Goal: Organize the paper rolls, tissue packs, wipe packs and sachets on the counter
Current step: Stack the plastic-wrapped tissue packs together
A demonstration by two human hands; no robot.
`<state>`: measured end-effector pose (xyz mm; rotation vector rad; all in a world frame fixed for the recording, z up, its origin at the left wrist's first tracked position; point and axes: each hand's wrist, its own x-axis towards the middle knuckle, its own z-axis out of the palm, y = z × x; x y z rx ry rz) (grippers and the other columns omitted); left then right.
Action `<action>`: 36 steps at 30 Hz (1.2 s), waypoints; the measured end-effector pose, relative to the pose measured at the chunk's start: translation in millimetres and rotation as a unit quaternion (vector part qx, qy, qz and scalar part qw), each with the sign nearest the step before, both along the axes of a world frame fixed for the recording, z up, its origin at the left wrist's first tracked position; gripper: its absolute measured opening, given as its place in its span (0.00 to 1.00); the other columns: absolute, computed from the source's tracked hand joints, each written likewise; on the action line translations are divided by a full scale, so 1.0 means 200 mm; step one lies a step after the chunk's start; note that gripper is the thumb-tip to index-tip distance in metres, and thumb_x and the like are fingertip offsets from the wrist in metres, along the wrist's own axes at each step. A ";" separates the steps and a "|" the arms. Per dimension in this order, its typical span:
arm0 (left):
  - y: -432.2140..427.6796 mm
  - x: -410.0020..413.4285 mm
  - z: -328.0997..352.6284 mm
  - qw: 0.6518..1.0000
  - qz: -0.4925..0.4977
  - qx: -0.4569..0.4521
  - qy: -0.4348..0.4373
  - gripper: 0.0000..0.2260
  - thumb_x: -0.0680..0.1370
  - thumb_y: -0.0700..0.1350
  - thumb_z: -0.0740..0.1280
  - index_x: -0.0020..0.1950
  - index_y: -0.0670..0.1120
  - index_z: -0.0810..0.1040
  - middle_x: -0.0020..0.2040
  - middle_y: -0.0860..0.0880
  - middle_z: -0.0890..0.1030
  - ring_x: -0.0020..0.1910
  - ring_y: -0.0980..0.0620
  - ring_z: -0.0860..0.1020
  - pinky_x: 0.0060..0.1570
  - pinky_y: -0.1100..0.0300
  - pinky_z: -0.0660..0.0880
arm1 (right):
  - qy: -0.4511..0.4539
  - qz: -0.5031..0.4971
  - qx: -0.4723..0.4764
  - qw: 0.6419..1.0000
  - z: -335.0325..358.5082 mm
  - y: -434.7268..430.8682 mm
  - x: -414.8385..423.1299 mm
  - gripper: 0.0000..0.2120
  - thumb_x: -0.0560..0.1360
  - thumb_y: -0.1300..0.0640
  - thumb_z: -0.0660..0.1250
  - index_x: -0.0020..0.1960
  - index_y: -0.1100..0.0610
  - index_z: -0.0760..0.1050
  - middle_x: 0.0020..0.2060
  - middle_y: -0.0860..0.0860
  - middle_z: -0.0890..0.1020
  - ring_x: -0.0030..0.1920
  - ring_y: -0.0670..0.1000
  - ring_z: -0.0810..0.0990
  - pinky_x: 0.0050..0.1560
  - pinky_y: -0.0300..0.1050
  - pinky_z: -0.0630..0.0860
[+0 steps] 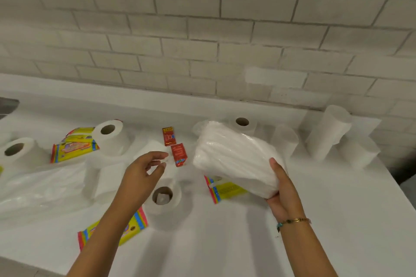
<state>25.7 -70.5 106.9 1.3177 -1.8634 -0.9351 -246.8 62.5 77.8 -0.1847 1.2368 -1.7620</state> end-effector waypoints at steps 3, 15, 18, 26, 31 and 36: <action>-0.08 0.09 -0.01 1.000 0.011 -0.010 -0.001 0.09 0.76 0.43 0.66 0.51 0.58 0.77 0.52 0.56 0.79 0.50 0.58 0.77 0.50 0.65 0.70 | 0.006 -0.017 -0.001 1.000 0.02 -0.10 0.08 0.17 0.71 0.49 0.70 0.58 0.54 0.78 0.54 0.54 0.83 0.54 0.54 0.82 0.52 0.53 0.80; -0.66 0.36 -0.18 0.988 -0.112 0.017 -0.103 0.12 0.75 0.47 0.67 0.57 0.56 0.76 0.62 0.53 0.76 0.59 0.55 0.75 0.57 0.63 0.70 | 0.088 -0.216 0.055 0.971 0.01 -0.53 0.46 0.30 0.66 0.50 0.75 0.64 0.57 0.70 0.57 0.57 0.80 0.53 0.59 0.81 0.43 0.50 0.81; -0.79 0.40 -0.20 0.983 -0.145 0.021 -0.107 0.12 0.75 0.46 0.67 0.58 0.55 0.77 0.63 0.52 0.76 0.60 0.54 0.75 0.59 0.61 0.71 | 0.115 -0.249 0.066 0.959 0.02 -0.65 0.52 0.31 0.65 0.52 0.77 0.64 0.58 0.71 0.58 0.57 0.79 0.55 0.60 0.80 0.49 0.54 0.81; -1.07 0.57 -0.18 0.984 -0.161 -0.009 -0.075 0.11 0.74 0.44 0.69 0.55 0.56 0.78 0.53 0.56 0.76 0.50 0.57 0.77 0.49 0.63 0.72 | 0.216 -0.342 0.073 0.912 0.10 -0.94 0.50 0.30 0.63 0.51 0.78 0.56 0.50 0.64 0.54 0.48 0.74 0.48 0.43 0.77 0.46 0.31 0.76; -1.14 0.69 -0.16 0.987 -0.151 0.034 -0.045 0.11 0.74 0.40 0.69 0.52 0.54 0.78 0.50 0.52 0.80 0.44 0.56 0.80 0.46 0.68 0.72 | 0.367 -0.310 0.092 0.872 0.10 -1.21 0.42 0.28 0.63 0.57 0.79 0.56 0.58 0.67 0.48 0.48 0.71 0.46 0.45 0.74 0.46 0.27 0.73; -1.15 0.86 -0.15 0.964 -0.209 0.091 -0.134 0.12 0.69 0.50 0.75 0.50 0.58 0.78 0.49 0.58 0.80 0.46 0.58 0.79 0.50 0.61 0.77 | 0.335 -0.251 0.158 0.894 -0.09 -1.38 0.38 0.33 0.65 0.54 0.77 0.63 0.63 0.65 0.56 0.54 0.73 0.59 0.55 0.74 0.56 0.37 0.70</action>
